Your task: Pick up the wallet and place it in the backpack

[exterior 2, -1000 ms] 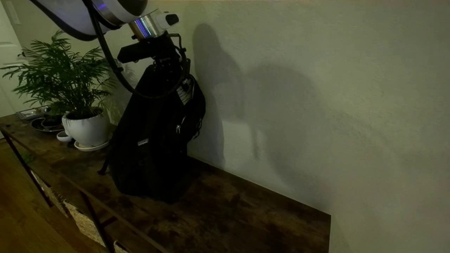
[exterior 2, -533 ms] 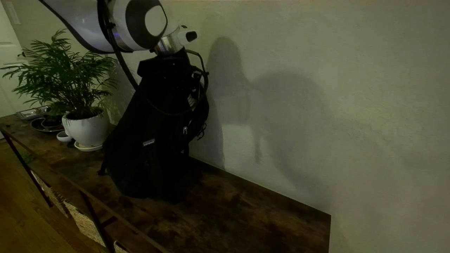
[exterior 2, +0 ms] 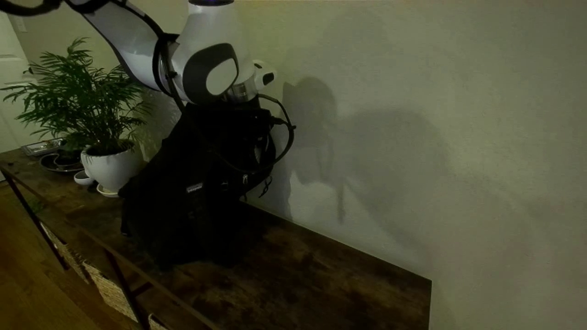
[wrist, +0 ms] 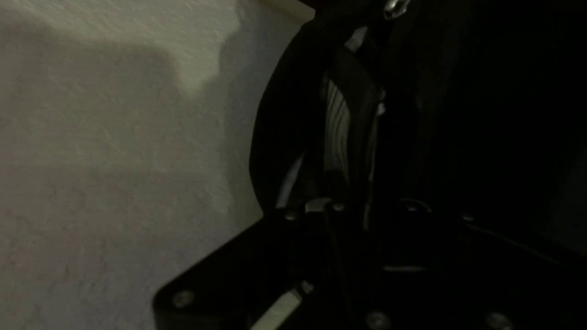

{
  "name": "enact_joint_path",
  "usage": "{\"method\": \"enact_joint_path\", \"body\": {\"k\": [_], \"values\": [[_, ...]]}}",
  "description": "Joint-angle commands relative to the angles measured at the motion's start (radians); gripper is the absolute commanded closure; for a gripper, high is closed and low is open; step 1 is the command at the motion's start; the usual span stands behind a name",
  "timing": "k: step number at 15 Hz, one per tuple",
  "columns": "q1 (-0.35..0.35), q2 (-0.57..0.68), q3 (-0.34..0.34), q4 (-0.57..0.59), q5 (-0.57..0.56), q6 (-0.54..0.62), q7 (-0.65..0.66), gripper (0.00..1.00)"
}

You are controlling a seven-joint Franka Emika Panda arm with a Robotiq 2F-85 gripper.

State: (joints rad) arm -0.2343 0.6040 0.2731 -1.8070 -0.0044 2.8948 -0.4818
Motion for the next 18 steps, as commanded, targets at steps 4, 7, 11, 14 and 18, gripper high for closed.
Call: {"method": "enact_joint_path", "body": {"k": [4, 7, 11, 14, 18], "values": [[-0.219, 0.122, 0.270, 0.040, 0.116, 0.033, -0.229, 0.94], [-0.289, 0.167, 0.355, 0.052, 0.142, 0.024, -0.323, 0.94], [-0.353, 0.216, 0.436, 0.063, 0.147, 0.024, -0.408, 0.94], [-0.406, 0.262, 0.510, 0.070, 0.145, 0.018, -0.458, 0.94], [-0.500, 0.295, 0.648, 0.033, 0.142, -0.039, -0.517, 0.94]]}}
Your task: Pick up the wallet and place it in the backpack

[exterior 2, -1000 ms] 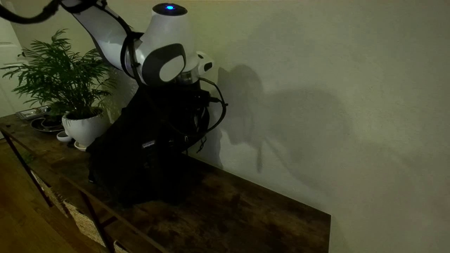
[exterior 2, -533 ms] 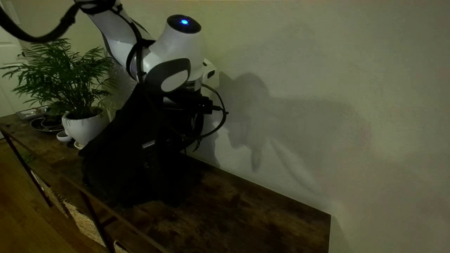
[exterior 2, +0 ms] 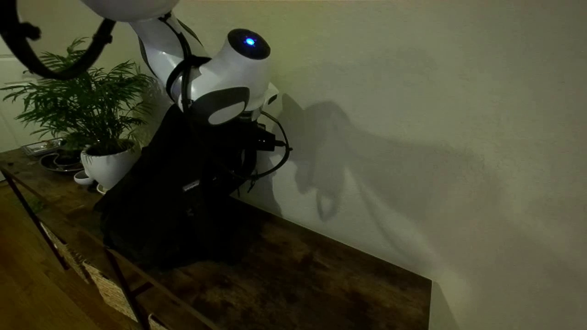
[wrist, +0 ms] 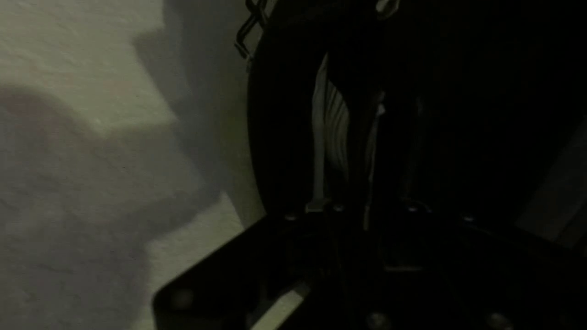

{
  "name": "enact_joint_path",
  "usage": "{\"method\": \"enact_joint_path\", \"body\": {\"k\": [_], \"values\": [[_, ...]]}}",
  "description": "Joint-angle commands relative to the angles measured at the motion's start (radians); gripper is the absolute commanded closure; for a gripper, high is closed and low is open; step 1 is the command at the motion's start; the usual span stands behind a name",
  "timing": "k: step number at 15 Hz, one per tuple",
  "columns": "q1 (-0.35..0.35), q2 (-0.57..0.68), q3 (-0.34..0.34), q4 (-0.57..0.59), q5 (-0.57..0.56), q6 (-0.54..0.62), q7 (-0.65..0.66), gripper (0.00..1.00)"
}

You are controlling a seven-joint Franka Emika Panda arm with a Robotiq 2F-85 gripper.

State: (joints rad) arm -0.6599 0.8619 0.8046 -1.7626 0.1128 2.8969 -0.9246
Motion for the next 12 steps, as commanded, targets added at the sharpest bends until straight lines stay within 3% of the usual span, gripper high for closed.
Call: {"method": "enact_joint_path", "body": {"k": [1, 5, 7, 10, 11, 12], "values": [[-0.092, 0.050, 0.148, -0.013, 0.024, -0.055, -0.088, 0.94], [-0.126, 0.070, 0.225, -0.050, 0.007, -0.078, -0.131, 0.94], [-0.058, 0.088, 0.170, -0.012, -0.002, -0.095, -0.103, 0.94], [-0.021, 0.091, 0.137, -0.006, -0.008, -0.126, -0.101, 0.91], [-0.014, 0.101, 0.133, 0.001, -0.008, -0.138, -0.106, 0.59], [-0.007, 0.104, 0.126, 0.007, -0.005, -0.151, -0.107, 0.58]]}}
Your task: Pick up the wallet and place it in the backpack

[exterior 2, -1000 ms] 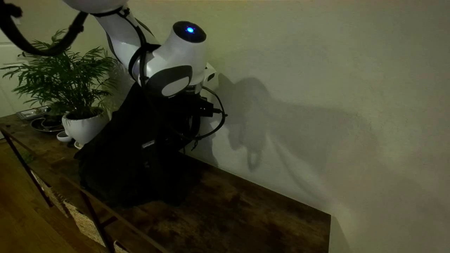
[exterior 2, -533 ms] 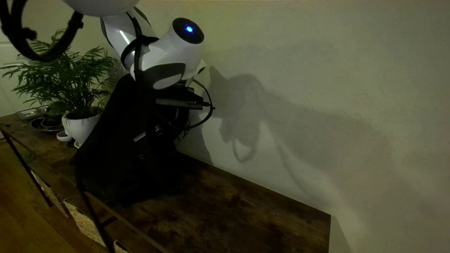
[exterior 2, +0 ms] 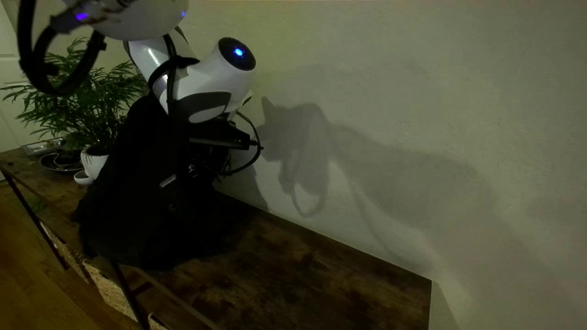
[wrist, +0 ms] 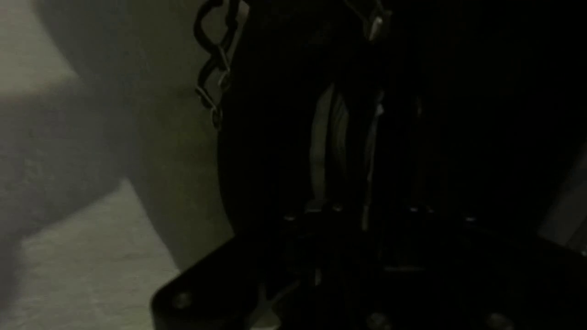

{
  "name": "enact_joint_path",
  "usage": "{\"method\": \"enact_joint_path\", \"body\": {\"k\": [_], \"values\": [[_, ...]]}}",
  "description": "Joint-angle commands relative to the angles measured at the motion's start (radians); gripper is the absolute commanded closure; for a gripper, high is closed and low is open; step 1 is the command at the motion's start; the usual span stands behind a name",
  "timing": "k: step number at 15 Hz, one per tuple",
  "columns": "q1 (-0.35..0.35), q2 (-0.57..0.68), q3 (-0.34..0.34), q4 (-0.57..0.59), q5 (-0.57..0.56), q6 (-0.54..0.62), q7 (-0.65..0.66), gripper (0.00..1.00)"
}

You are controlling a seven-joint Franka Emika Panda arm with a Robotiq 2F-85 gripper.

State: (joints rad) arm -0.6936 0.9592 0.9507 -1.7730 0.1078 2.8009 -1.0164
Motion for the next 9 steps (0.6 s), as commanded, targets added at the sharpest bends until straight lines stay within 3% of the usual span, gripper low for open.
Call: {"method": "enact_joint_path", "body": {"k": [1, 9], "values": [[0.031, 0.007, -0.024, 0.022, 0.004, -0.066, -0.017, 0.53], [0.033, 0.003, -0.035, 0.037, 0.022, -0.071, -0.023, 0.03]]}}
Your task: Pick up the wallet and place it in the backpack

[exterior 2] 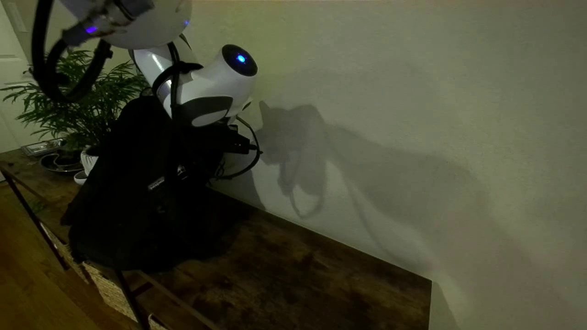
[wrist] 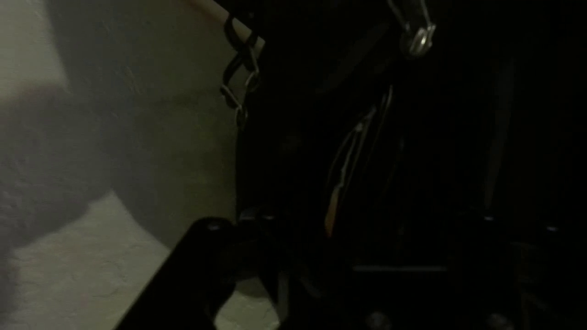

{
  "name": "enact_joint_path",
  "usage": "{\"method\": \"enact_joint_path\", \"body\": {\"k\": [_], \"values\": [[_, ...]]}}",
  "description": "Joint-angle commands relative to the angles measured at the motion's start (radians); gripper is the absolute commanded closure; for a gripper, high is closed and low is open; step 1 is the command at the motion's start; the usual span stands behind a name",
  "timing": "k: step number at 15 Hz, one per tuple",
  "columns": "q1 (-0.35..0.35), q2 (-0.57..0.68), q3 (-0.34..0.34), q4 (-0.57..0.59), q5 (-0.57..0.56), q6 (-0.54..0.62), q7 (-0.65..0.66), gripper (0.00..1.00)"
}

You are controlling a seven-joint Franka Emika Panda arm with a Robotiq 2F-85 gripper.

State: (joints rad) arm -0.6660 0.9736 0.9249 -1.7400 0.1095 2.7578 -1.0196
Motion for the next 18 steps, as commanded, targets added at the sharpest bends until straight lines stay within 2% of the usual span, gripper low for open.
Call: {"method": "enact_joint_path", "body": {"k": [1, 7, 10, 13, 18], "values": [[0.011, -0.021, -0.017, 0.004, 0.020, -0.030, -0.010, 0.00], [0.028, -0.075, -0.044, -0.007, 0.037, -0.028, 0.076, 0.00], [0.075, -0.141, -0.109, -0.021, 0.033, -0.003, 0.184, 0.00], [0.130, -0.230, -0.181, -0.045, 0.044, -0.026, 0.308, 0.00], [0.197, -0.367, -0.247, -0.080, 0.095, -0.068, 0.455, 0.00]]}}
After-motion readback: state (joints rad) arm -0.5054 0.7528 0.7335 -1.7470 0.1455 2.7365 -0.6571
